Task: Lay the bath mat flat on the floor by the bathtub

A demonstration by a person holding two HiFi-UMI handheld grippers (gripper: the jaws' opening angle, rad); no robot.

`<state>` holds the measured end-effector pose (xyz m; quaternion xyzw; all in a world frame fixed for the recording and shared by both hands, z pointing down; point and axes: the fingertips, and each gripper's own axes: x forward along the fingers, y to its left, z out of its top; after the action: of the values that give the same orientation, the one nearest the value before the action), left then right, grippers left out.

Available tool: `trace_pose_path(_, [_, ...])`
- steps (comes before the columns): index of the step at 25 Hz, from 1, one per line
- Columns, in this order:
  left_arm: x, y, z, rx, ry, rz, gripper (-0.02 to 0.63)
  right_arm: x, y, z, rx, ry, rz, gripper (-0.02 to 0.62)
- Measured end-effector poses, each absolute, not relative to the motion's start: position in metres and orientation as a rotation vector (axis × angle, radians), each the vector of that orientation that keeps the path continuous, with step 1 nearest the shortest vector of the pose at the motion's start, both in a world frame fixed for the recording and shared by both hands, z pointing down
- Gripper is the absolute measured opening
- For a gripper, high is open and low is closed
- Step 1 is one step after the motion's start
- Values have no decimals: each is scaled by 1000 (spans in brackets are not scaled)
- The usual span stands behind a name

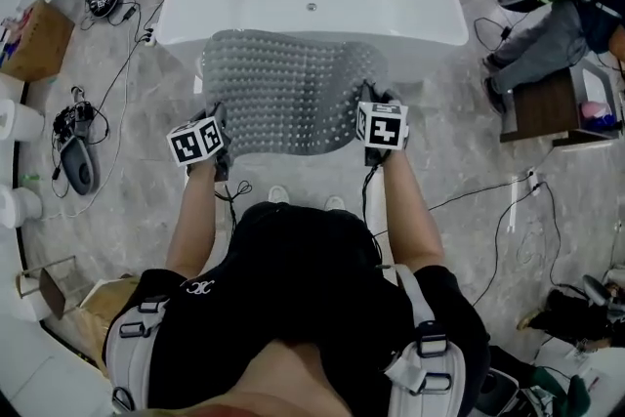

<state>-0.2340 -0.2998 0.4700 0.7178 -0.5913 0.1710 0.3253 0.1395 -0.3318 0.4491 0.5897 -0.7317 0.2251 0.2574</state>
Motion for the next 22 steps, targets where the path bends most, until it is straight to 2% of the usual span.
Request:
trace_pose_path(12, [-278, -359, 575, 1841, -1401, 599, 18, 149, -351, 593, 1144, -1746, 1032, 30])
trace_pose_path(18, [-283, -377, 681, 1817, -1254, 645, 18, 186, -347, 713, 1140, -1492, 1245, 34])
trace_pose_path(22, [-278, -390, 765, 1800, -1220, 652, 18, 204, -365, 797, 1219, -1423, 1215, 38])
